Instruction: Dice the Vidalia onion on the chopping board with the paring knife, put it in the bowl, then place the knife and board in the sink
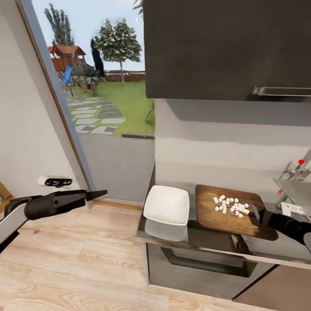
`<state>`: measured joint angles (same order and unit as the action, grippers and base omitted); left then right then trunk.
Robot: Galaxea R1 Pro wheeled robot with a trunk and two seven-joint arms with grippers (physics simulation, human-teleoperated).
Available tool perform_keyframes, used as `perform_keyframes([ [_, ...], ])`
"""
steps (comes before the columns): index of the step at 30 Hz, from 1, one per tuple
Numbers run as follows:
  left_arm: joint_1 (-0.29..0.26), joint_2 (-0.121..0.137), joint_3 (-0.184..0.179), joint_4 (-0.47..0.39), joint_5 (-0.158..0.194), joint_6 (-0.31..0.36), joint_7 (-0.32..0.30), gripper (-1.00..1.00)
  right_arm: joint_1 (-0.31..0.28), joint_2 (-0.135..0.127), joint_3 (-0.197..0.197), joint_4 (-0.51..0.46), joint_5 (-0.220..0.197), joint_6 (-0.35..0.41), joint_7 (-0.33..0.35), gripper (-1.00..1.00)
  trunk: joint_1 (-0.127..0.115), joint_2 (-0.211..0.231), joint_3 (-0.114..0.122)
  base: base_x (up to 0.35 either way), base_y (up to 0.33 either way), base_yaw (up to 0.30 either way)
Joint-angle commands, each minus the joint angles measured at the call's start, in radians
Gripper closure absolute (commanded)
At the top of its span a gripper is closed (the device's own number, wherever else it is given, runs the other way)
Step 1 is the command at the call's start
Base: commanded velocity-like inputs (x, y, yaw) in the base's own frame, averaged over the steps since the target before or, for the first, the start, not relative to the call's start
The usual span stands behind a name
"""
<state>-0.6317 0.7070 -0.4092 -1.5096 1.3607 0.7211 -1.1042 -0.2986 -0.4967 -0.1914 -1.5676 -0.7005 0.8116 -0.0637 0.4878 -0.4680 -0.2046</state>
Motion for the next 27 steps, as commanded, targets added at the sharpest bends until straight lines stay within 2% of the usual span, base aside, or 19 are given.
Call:
perform_keyframes([
  [1,-0.002,0.001,-0.003,0.001,0.008,0.007,0.001,-1.00,-0.001,0.000,-0.001,-0.002,-0.011,0.004,-0.007,1.00,0.001,-0.002,-0.002,0.000,0.302,0.000],
  [9,-0.002,-0.004,-0.003,0.001,0.004,0.007,0.003,-1.00,-0.001,0.000,-0.002,-0.002,-0.011,0.003,-0.008,1.00,0.001,-0.002,-0.002,0.005,0.295,0.000],
  [18,-0.001,-0.011,-0.006,0.001,0.002,0.007,0.007,-1.00,-0.001,-0.002,-0.002,-0.002,-0.011,0.004,-0.008,1.00,0.001,-0.002,-0.001,0.003,0.020,0.000],
  [27,-0.001,-0.014,-0.007,0.001,-0.001,0.008,0.008,-1.00,-0.001,0.000,-0.002,-0.002,-0.011,0.003,-0.008,1.00,0.001,-0.002,0.012,0.000,0.000,0.000],
])
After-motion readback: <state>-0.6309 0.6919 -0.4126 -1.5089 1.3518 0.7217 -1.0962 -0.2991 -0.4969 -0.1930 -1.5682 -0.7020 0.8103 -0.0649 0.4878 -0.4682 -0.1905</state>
